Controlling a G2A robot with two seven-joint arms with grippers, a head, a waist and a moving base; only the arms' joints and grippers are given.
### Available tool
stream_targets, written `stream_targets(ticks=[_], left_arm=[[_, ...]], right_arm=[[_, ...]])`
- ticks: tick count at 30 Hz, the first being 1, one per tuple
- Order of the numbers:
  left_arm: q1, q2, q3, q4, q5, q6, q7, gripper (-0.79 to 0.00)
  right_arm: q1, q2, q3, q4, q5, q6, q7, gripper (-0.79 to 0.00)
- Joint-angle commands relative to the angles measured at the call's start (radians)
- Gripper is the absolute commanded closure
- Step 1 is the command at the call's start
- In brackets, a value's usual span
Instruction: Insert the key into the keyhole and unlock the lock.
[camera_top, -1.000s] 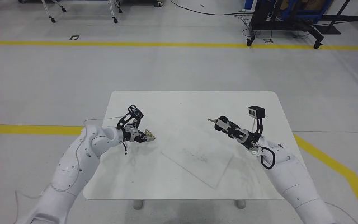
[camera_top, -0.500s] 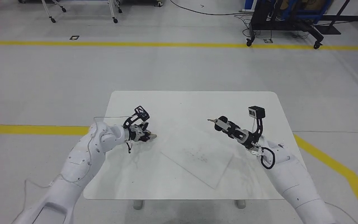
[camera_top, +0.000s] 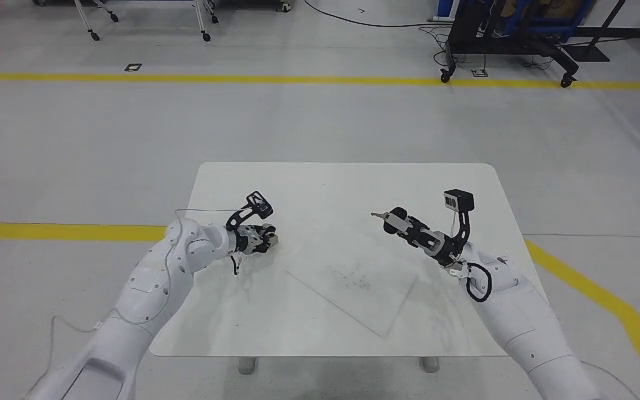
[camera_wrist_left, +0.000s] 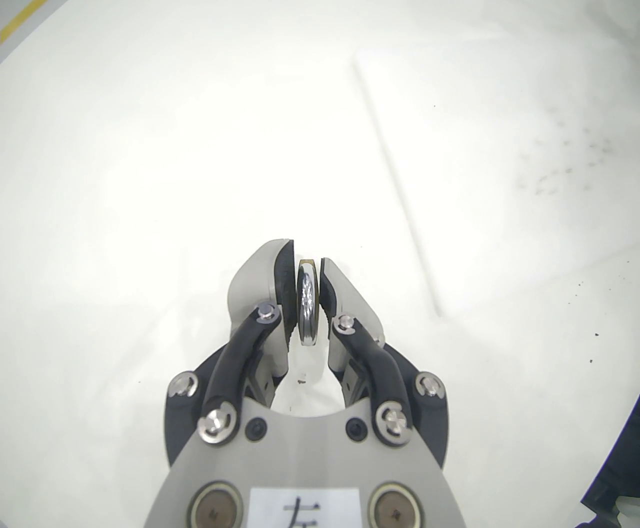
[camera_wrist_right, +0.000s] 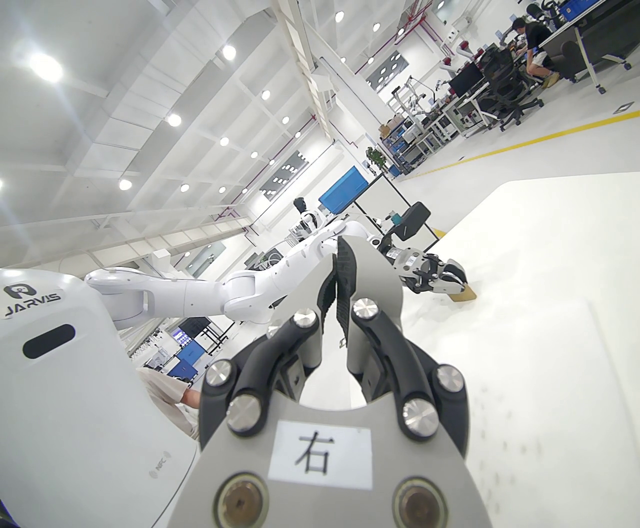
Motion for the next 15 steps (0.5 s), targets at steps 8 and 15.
stream_targets(ticks=[8, 15], left_arm=[[0.010, 0.002, -0.009, -0.015, -0.005, 0.012, -0.017, -0.243], [0.021, 0.011, -0.034, -0.042, -0.014, 0.009, -0.037, -0.754]], right_arm=[[0.000, 0.000, 0.000, 0.000, 0.000, 0.000, 0.000, 0.000], [0.000, 0.000, 0.000, 0.000, 0.000, 0.000, 0.000, 0.000]])
